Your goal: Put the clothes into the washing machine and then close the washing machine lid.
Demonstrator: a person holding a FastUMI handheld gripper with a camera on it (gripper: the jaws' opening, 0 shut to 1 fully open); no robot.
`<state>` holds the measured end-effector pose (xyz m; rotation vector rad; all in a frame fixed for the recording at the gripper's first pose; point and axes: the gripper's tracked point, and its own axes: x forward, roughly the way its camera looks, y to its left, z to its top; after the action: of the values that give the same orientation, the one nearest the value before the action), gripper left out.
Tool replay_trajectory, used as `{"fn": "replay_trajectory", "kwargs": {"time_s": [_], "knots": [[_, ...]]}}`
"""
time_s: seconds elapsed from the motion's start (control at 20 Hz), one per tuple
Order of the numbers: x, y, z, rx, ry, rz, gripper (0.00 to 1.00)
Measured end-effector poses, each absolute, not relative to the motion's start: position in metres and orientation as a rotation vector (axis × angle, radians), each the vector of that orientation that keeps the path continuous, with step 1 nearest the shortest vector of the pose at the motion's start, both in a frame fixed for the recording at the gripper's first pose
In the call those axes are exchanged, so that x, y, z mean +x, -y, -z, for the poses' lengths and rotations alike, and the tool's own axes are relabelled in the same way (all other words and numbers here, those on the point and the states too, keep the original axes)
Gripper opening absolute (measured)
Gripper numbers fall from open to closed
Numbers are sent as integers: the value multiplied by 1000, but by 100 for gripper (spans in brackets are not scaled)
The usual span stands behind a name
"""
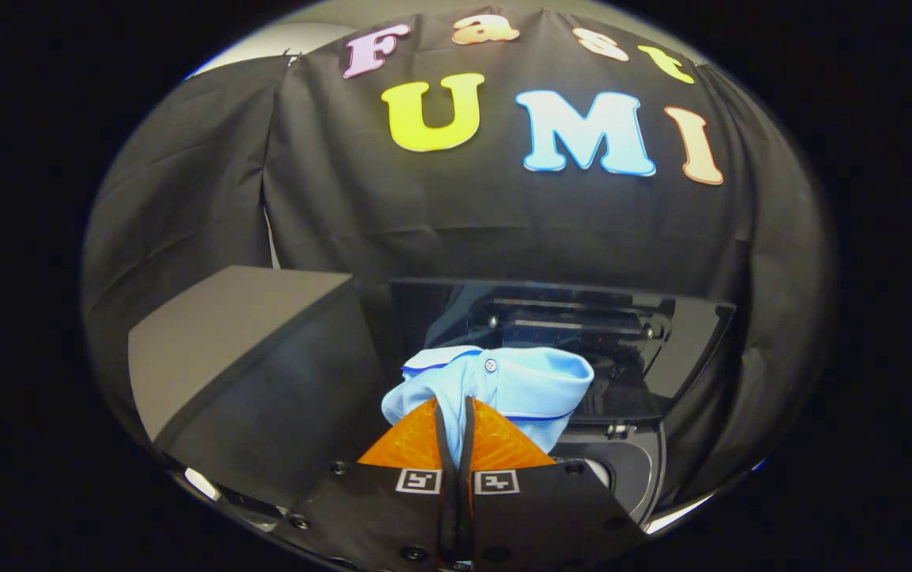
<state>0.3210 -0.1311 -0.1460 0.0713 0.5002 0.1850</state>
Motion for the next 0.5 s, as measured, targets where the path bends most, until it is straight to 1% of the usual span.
{"fn": "replay_trajectory", "kwargs": {"time_s": [0.2,0.5], "knots": [[328,135,208,80,-637,-133,1],[327,156,272,89,-788,-32,1]]}}
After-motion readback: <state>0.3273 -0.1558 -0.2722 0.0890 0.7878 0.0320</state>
